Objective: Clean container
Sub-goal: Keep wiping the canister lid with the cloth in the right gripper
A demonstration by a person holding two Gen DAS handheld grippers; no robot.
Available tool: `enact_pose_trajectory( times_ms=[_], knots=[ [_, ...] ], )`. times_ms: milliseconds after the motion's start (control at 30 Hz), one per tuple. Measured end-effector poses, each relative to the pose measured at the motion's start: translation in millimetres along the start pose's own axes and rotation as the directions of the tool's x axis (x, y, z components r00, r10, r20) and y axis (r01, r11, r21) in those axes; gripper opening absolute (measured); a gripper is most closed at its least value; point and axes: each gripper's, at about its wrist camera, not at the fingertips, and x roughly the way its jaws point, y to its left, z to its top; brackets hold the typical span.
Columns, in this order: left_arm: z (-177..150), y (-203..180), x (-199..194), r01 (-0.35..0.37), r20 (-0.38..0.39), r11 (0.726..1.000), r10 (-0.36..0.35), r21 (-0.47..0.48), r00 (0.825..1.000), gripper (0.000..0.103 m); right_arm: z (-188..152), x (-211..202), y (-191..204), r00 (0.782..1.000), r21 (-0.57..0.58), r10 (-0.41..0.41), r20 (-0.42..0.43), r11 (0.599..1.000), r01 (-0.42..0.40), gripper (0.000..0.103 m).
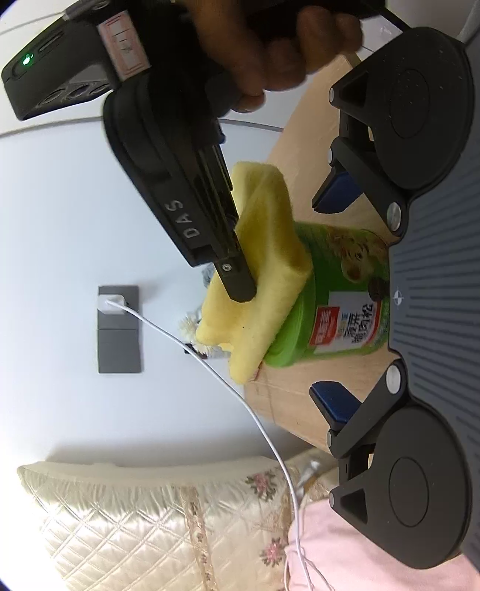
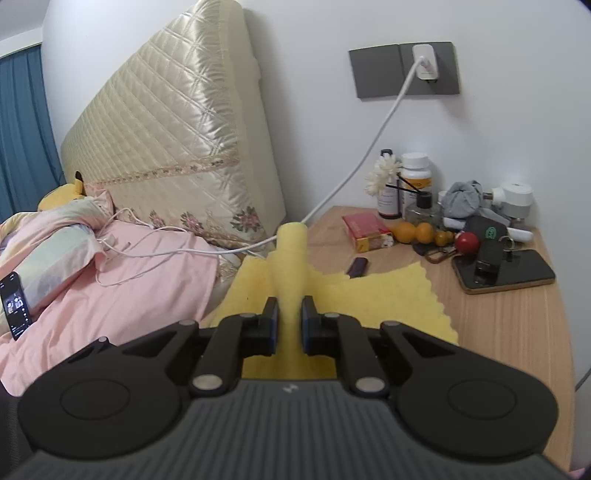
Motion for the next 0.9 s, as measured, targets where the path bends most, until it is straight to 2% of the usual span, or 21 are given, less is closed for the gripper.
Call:
enact_pose_trajectory(
  times_ms=[100,200,400,500,600,900],
  knots=[
    [0.0,-6.2,0.9,-0.009,0.000,1.000,0.009,0.005,1.000,0.099,0.5,-2.1,-5.0,0.999,-0.001,-0.032,0.006,0.999,0.032,0.013],
    [-2.7,-5.4,6.8,0.016,0.001,1.000,-0.016,-0.008,1.000,0.099,-0.2,2.0,-11.6,1.000,0.027,-0.023,-0.001,0.999,0.023,0.013],
    [-8.4,0.3,16.1,0.056,-0.006,0.998,-0.056,-0.035,0.998,0.099,7.7,18.8,6.1,0.999,-0.052,-0.014,-0.032,0.999,0.012,0.013],
    [-13.0,-3.1,18.7,0.055,0.006,0.998,-0.055,-0.014,0.998,0.097,7.1,22.5,19.2,0.999,-0.074,0.014,-0.047,0.997,-0.018,0.013],
    [-16.0,-5.3,20.8,0.049,0.007,0.999,-0.049,0.001,0.999,0.096,3.2,18.7,27.6,0.998,-0.076,0.025,-0.051,0.997,-0.029,0.013],
    [-17.7,-5.0,20.4,0.050,0.007,0.999,-0.050,-0.003,0.999,0.096,-2.9,-3.9,15.5,0.998,-0.046,-0.006,-0.055,0.999,0.004,0.013]
  ],
)
